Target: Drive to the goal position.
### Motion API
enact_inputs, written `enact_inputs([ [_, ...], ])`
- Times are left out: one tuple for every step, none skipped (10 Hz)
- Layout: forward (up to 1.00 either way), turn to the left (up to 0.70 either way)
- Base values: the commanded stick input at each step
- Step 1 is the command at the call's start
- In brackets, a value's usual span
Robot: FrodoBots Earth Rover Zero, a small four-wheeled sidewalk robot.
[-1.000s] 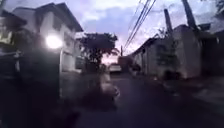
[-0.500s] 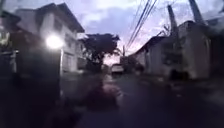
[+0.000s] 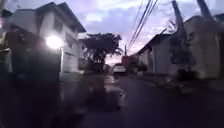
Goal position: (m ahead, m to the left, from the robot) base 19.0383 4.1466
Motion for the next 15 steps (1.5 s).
enact_inputs([
  [0.7,-0.35],
  [0.7,-0.35],
  [0.7,-0.35],
  [0.7,-0.26],
  [0.7,-0.1],
  [0.7,0.0],
  [0.7,0.0],
  [0.7,0.0],
  [0.7,0.0],
  [0.7,0.0],
  [0.7,0.0],
  [0.7,-0.11],
  [0.7,-0.3],
  [0.7,-0.35],
  [0.7,-0.35],
])
